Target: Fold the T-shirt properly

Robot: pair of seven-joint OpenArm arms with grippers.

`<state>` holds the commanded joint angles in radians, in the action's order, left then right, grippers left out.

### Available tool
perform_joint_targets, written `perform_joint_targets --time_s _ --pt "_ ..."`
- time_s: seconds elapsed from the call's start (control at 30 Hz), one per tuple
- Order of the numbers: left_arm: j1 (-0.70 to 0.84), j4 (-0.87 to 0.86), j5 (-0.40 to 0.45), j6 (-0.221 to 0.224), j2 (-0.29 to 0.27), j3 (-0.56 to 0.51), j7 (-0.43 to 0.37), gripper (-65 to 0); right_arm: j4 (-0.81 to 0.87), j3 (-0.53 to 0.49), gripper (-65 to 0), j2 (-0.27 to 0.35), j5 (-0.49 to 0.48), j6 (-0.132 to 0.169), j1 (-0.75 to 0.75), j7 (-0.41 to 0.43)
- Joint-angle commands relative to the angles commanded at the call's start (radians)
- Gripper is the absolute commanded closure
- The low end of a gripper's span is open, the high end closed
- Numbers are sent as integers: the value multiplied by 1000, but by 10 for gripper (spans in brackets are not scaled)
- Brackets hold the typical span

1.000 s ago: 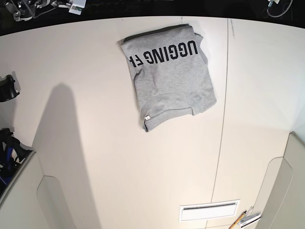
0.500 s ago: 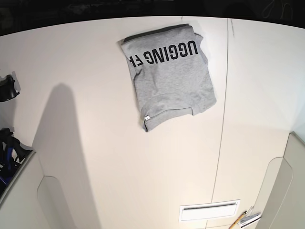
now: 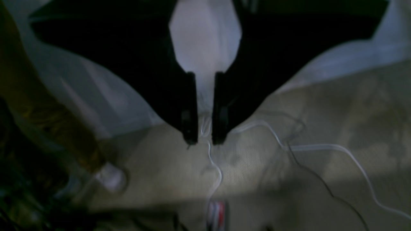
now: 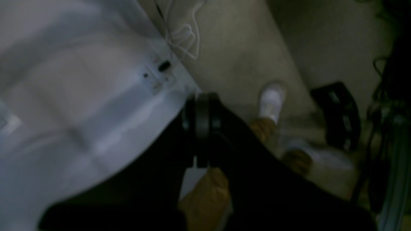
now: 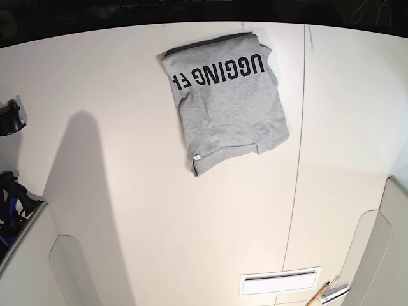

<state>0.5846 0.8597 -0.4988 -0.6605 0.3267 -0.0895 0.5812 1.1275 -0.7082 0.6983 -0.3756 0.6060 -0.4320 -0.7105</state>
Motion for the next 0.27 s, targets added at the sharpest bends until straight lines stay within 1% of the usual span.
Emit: perform_joint_targets --time_s 0.07,0.1,0.27 --pt "-33 -13 2 39 0 -14 -2 -116 -47 0 0 -21 3 0 19 0" --pt "-45 -16 3 51 -1 -15 -2 -116 -66 0 0 -31 2 0 29 0" --pt "-70 -16 3 51 -31 -15 -6 -116 -95 0 0 -62 2 0 82 1"
